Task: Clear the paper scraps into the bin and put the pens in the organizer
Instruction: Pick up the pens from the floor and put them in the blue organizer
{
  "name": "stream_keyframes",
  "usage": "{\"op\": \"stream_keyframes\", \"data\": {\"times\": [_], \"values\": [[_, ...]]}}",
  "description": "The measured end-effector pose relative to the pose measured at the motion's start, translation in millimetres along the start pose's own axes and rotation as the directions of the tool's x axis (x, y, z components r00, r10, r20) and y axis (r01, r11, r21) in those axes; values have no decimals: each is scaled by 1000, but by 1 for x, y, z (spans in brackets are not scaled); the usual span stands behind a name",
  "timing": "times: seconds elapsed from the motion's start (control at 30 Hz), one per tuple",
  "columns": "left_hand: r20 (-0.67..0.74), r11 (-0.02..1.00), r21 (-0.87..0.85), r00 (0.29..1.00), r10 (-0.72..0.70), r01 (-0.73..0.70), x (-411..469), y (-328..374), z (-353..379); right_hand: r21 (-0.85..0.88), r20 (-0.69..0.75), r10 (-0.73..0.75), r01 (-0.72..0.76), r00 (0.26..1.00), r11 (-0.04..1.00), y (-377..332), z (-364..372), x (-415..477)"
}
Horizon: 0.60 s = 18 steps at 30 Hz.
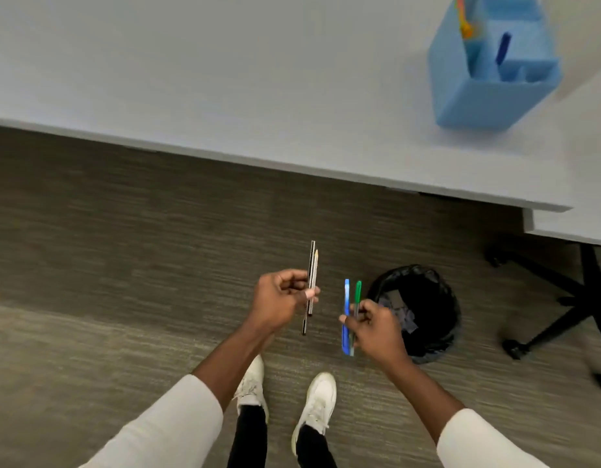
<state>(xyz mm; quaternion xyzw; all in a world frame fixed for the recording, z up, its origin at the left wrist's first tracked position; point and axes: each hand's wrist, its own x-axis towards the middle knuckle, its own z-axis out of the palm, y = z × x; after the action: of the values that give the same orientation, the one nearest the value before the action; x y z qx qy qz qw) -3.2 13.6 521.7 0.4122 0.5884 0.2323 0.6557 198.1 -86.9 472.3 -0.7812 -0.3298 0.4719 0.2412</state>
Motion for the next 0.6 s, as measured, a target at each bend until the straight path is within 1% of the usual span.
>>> {"op": "stream_keyframes", "data": {"times": [0.1, 0.23, 0.3, 0.4, 0.6], "values": [[11, 998, -52, 1000, 19, -18, -24, 50, 4, 34, -30, -51, 53, 998, 998, -38, -24, -15], [-77, 998, 35, 996, 54, -51, -45, 95, 12, 83, -83, -99, 106, 992, 991, -83, -58, -35], [-94, 999, 9, 995, 36, -36, -57, 119, 15, 96, -100, -110, 120, 989, 988, -104, -75, -47], [-84, 999, -27, 996, 31, -34, -74, 156, 18, 114, -133, -124, 139, 983, 984, -134, -97, -61], [-47, 991, -97, 995, 85, -89, -83, 209, 17, 176, -178, -128, 159, 976, 971, -197, -126, -74]]}}
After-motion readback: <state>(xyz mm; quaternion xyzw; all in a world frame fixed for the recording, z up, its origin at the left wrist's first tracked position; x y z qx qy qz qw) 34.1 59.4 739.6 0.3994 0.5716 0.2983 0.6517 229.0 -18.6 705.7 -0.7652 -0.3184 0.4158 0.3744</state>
